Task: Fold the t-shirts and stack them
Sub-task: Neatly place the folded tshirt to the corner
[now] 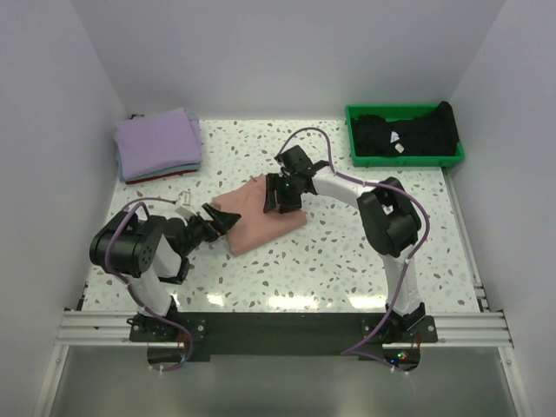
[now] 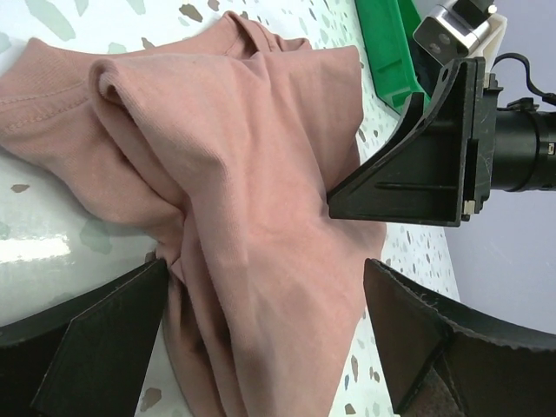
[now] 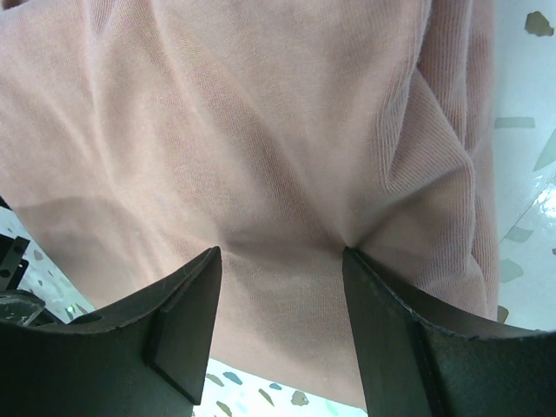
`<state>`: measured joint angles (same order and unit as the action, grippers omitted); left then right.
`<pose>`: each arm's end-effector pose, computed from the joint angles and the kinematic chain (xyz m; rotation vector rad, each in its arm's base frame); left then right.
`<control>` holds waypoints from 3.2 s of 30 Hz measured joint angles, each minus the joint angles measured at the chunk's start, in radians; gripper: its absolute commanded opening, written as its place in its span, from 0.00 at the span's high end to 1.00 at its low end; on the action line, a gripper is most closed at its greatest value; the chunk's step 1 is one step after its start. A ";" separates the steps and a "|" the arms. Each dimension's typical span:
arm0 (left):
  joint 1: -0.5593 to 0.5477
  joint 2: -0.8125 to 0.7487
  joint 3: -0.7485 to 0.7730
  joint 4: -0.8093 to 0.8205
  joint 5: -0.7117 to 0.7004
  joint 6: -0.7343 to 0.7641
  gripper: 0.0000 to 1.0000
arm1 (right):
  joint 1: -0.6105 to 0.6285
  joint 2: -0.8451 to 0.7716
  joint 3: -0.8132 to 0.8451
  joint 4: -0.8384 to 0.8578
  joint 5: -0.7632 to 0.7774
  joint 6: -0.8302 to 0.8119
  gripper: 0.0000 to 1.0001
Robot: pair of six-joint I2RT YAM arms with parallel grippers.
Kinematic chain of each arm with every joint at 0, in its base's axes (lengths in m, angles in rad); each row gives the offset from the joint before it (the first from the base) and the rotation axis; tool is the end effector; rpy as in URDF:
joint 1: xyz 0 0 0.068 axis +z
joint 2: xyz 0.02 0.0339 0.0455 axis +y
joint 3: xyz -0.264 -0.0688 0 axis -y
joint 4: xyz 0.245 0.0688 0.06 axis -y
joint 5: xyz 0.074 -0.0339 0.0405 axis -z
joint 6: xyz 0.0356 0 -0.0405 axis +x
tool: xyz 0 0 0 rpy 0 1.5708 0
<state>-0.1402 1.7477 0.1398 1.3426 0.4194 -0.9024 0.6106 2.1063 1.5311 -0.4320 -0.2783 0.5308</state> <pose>0.2159 -0.0451 0.0984 -0.4277 1.9145 -1.0946 0.3637 0.2665 0.1661 -0.2185 2.7116 0.7455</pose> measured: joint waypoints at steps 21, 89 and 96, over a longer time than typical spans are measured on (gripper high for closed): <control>-0.164 0.044 0.202 -0.324 -0.150 -0.027 1.00 | 0.001 -0.029 -0.053 0.038 -0.001 0.009 0.38; 0.032 0.382 2.157 -2.152 -0.521 0.999 1.00 | 0.012 -0.493 -0.510 -0.161 0.087 -0.027 0.38; 0.098 0.382 2.156 -2.153 -0.466 0.991 1.00 | 0.012 -0.530 -0.524 -0.161 0.087 -0.014 0.38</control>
<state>-0.0425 2.1300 2.2959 -0.8101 -0.0467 0.0891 0.6228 1.5761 1.0069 -0.5934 -0.1913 0.5167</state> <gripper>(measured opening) 0.115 0.616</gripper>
